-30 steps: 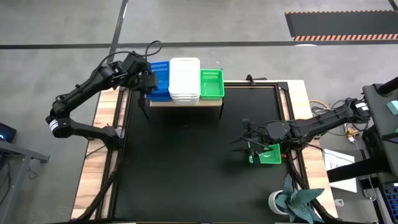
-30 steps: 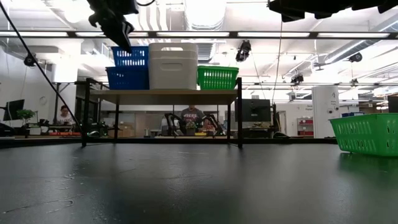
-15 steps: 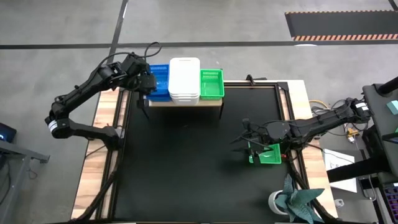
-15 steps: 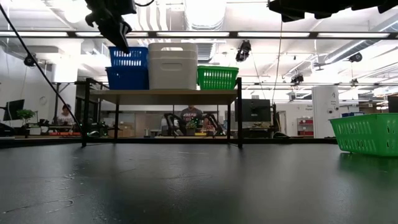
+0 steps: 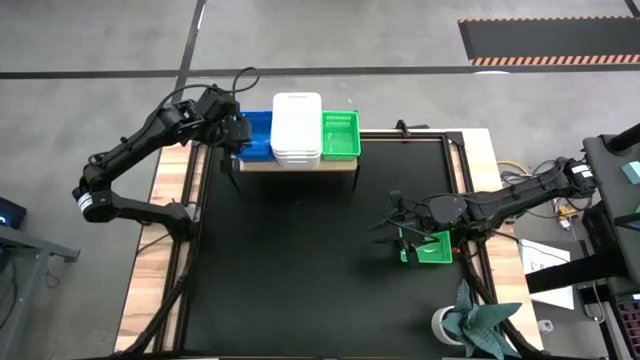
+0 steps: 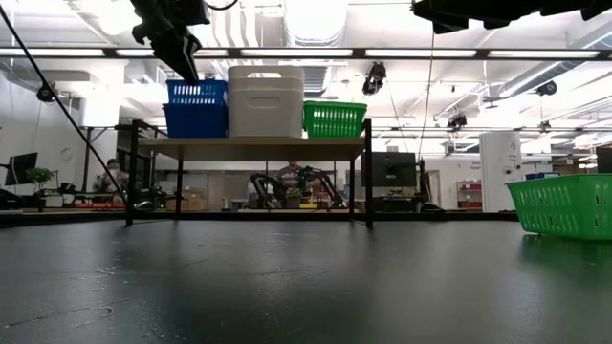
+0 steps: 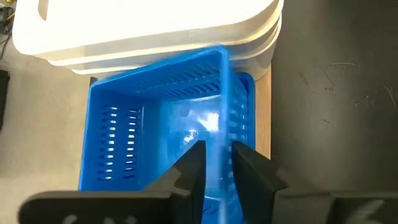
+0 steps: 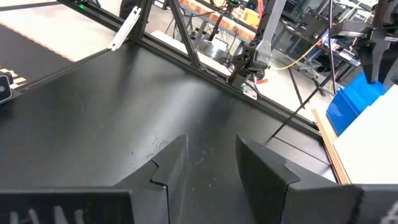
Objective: Stack baskets on shelf by color
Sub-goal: Stack the blue bin on top of the blue bin on the shelf, then stack the green bin on top of the green bin on the shelf
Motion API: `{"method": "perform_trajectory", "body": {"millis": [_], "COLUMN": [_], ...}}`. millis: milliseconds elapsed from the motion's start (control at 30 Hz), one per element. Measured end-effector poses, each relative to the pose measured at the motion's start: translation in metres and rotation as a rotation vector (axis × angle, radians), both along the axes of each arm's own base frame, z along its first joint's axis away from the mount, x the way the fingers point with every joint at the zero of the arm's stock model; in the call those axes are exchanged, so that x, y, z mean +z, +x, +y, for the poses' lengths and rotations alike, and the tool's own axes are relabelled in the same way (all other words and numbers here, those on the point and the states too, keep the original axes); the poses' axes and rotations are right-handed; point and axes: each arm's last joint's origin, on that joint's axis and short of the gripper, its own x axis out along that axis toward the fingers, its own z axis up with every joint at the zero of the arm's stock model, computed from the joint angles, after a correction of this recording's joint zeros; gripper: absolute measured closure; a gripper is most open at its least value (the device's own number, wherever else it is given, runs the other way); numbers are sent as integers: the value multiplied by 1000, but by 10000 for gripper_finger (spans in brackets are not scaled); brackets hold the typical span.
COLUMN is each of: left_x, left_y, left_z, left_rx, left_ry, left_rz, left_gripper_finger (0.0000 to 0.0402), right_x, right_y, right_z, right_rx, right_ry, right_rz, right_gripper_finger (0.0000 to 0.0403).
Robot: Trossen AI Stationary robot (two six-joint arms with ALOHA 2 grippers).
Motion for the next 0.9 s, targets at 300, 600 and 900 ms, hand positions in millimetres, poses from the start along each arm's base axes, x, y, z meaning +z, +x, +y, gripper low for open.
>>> {"method": "perform_trajectory", "body": {"millis": [300,600,900], "left_x": [5,23,4], "left_y": [-5,-13,-5], "left_z": [-4,-14,-7], "left_rx": [28,79,134], "left_ry": [-4,-6,-43], "left_rz": [-32,-182,-207], "left_gripper_finger": [329,330,371], "right_x": [0,0,1], "right_y": [0,0,0], "right_z": [0,0,0], "right_rx": [0,0,2], "right_ry": [1,1,-5], "right_rz": [-2,-3,-8], "right_gripper_finger": [275,275,275]}}
